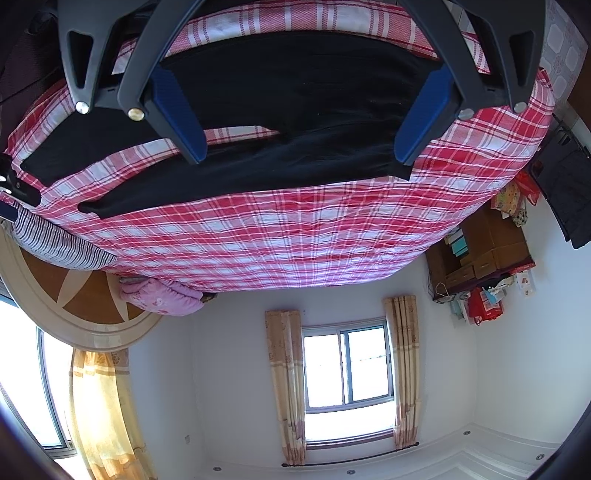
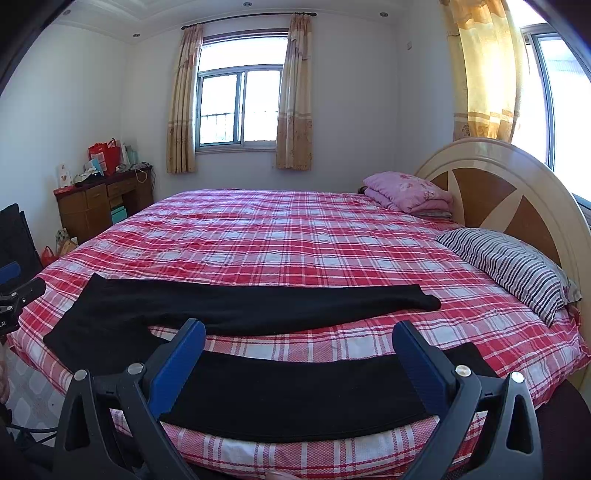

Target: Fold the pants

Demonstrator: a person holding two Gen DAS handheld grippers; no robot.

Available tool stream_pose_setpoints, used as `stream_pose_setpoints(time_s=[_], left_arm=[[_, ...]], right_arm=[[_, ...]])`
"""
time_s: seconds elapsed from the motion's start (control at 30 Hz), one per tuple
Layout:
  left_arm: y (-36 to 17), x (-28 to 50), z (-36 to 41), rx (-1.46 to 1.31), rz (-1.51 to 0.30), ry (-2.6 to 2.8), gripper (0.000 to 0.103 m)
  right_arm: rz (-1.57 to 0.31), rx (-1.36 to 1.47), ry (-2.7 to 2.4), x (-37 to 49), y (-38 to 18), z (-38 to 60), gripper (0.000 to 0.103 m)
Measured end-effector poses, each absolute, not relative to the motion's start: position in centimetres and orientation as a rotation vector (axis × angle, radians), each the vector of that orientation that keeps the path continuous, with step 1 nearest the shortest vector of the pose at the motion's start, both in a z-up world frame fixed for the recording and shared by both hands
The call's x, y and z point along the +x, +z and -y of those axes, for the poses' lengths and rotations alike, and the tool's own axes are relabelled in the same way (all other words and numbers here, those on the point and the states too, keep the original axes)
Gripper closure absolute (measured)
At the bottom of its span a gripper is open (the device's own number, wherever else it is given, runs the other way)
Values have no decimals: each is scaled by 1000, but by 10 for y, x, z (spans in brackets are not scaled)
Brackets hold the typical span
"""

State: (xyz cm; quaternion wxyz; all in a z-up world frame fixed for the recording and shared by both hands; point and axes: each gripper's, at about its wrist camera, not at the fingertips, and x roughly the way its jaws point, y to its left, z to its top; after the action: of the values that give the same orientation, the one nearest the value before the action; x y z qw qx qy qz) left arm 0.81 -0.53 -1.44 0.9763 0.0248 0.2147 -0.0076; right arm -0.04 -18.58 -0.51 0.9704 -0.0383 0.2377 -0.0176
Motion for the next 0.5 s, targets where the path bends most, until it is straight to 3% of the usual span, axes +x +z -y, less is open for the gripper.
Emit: stream_pose_setpoints(time_s=[0.5], left_arm=[[-13, 9, 2, 52, -435, -12, 0]], right_arm=[[-481, -81, -36, 0, -6, 185, 1]])
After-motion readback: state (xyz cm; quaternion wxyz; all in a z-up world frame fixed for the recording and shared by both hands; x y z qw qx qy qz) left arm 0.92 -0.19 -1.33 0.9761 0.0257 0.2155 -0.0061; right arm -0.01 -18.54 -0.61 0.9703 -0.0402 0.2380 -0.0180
